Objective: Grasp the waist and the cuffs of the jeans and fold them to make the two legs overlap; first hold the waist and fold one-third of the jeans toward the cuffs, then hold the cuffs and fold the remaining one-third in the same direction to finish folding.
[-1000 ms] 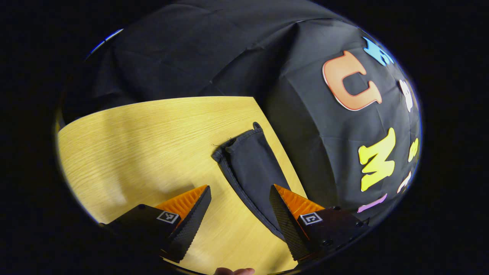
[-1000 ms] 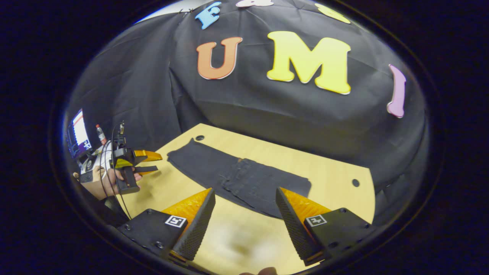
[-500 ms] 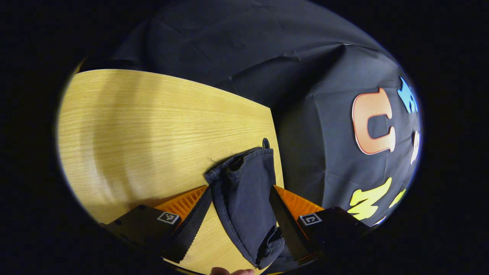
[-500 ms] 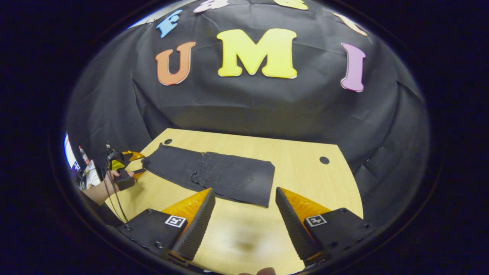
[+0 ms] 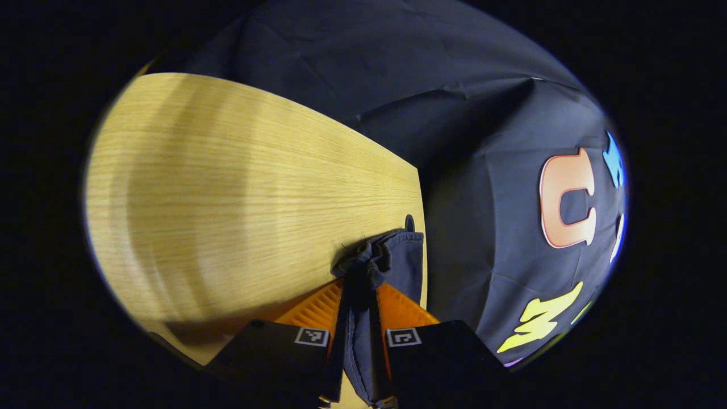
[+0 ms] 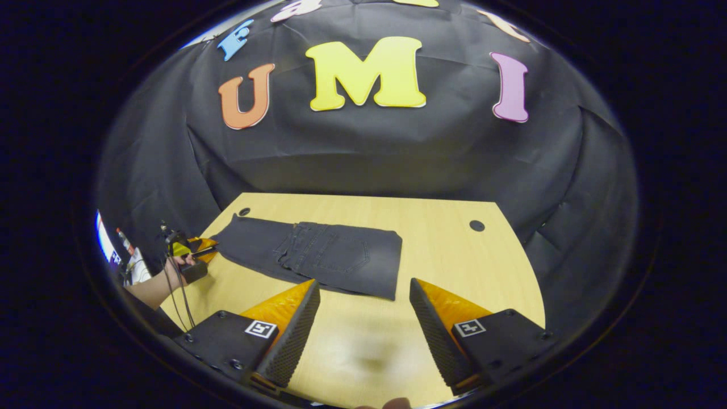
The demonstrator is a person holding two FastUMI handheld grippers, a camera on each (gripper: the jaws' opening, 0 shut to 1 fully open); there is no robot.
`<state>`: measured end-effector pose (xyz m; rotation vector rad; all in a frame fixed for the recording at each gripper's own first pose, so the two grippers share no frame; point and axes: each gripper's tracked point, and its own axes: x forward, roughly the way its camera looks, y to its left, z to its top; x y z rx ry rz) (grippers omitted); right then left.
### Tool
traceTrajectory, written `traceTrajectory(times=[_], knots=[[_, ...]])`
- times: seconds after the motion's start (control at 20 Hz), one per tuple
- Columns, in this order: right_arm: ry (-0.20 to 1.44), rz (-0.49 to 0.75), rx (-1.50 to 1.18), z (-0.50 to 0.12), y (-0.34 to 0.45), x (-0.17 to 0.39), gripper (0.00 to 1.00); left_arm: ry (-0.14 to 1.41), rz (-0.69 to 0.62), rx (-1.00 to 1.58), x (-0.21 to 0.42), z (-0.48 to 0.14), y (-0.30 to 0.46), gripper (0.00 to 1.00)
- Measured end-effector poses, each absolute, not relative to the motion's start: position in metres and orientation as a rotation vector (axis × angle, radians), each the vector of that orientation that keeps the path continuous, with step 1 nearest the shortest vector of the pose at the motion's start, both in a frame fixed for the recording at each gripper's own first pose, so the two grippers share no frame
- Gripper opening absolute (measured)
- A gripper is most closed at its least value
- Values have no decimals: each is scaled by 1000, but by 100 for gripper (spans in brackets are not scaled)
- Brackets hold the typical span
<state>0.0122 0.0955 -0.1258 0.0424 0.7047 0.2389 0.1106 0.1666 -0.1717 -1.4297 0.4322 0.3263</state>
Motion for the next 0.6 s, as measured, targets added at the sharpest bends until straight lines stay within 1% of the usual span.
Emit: traceTrajectory(times=[0.05, 0.1, 0.2, 0.4, 0.55, 0.6], knots=[[705, 230, 47, -126, 92, 10, 97, 431, 319, -1425, 110, -171, 165, 21], [703, 222, 54, -126, 89, 9, 97, 425, 312, -1425, 110, -170, 166, 16], [692, 201, 64, -122, 81, 6, 97, 402, 295, -1413, 112, -160, 166, 12], [671, 135, 63, -119, 60, 6, 97, 384, 225, -1311, 116, -134, 157, 8], [647, 126, 71, -112, 52, 4, 97, 369, 166, -1228, 122, -107, 146, 7], [644, 126, 75, -111, 51, 4, 95, 365, 149, -1211, 124, -98, 143, 7]])
